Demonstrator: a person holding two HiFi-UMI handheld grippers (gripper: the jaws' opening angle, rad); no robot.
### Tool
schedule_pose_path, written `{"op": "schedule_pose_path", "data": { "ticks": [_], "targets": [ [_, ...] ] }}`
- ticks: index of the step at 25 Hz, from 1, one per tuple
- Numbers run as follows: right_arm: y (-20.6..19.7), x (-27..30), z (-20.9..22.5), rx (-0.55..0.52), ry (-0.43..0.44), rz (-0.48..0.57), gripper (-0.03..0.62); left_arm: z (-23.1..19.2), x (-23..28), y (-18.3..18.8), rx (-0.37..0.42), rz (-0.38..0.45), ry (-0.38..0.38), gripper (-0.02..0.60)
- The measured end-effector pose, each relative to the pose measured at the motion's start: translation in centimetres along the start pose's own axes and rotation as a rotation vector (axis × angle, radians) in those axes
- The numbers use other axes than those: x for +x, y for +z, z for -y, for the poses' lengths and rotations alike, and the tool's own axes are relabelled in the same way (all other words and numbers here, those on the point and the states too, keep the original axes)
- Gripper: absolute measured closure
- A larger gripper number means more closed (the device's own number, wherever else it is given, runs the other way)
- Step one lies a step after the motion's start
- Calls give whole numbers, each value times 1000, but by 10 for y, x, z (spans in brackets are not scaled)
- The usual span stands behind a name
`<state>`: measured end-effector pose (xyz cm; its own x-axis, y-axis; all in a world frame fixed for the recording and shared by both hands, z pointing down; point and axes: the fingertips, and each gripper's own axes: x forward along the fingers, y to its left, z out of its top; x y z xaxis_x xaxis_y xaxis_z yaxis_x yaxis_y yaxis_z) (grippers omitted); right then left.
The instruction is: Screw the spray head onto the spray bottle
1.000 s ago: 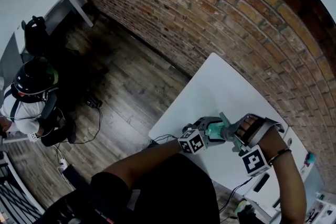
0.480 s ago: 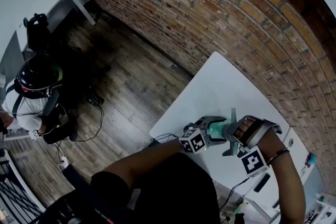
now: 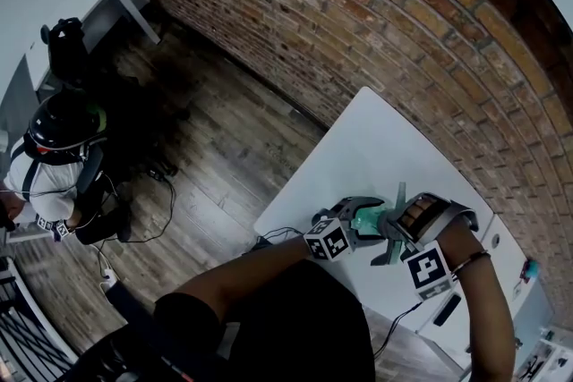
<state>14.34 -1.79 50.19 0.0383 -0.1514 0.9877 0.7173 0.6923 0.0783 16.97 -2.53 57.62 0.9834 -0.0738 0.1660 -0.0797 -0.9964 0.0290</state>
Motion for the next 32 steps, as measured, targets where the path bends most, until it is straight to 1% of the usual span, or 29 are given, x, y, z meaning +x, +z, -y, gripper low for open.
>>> {"op": "schedule_pose_path", "data": {
  "ticks": [2,6,14,19,24,32],
  "targets": [
    [0,0,0,48,11,-2,316,1,0,0,0,0,0,216],
    [0,0,2,184,18,12,316,1,0,0,1,2,3,216],
    [0,3,4,382,-10,12,315,1,0,0,4,5,6,216],
    [-1,2,5,435,-6,13,315,1,1,1,2,4,5,216],
    [1,2,5,527,7,44,312,2,1,1,5,5,2,216],
    [0,3,7,624,12,71,309,2,1,0,7,6,0,216]
  ]
}}
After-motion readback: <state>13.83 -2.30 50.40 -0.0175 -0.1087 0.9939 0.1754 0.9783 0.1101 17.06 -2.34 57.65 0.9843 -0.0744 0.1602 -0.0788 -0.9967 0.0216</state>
